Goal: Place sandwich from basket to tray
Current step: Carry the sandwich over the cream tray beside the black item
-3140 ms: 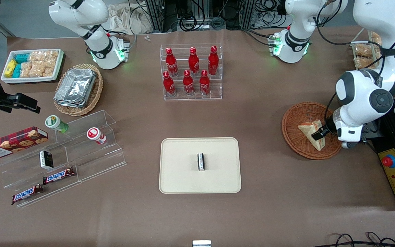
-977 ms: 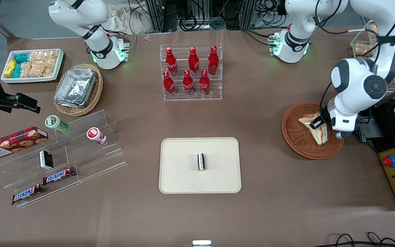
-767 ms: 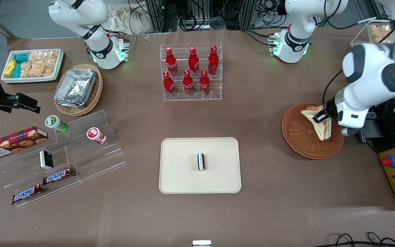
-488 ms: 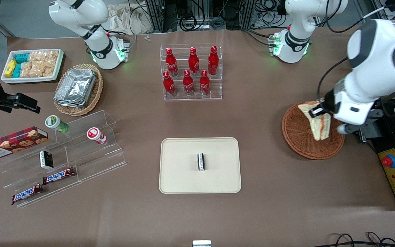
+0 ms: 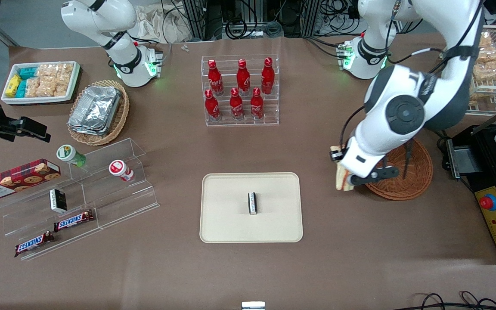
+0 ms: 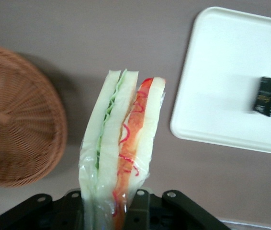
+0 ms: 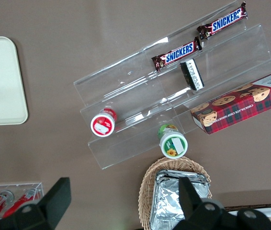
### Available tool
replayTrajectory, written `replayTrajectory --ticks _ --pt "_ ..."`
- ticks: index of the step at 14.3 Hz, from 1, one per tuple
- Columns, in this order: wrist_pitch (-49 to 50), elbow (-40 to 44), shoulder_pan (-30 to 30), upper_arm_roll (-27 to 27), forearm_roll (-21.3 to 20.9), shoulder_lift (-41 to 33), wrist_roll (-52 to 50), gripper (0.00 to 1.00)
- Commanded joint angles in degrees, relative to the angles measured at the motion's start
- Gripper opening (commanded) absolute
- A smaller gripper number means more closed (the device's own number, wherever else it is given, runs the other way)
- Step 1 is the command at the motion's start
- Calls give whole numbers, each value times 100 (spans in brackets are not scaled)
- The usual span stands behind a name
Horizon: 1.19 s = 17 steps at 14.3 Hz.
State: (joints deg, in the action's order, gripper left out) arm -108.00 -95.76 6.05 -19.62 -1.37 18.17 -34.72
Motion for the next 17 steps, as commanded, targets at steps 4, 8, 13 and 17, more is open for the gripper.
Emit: replayTrajectory --ticks 4,8,13,17 --pt "-1230 760 659 -130 -951 1828 -402 0" --pt "-2005 962 827 -138 -1630 2603 -1010 0" --pt "-2111 1251 828 -138 -1621 2911 -1037 0" --pt "-2103 1630 828 -147 -1604 3017 -1107 0"
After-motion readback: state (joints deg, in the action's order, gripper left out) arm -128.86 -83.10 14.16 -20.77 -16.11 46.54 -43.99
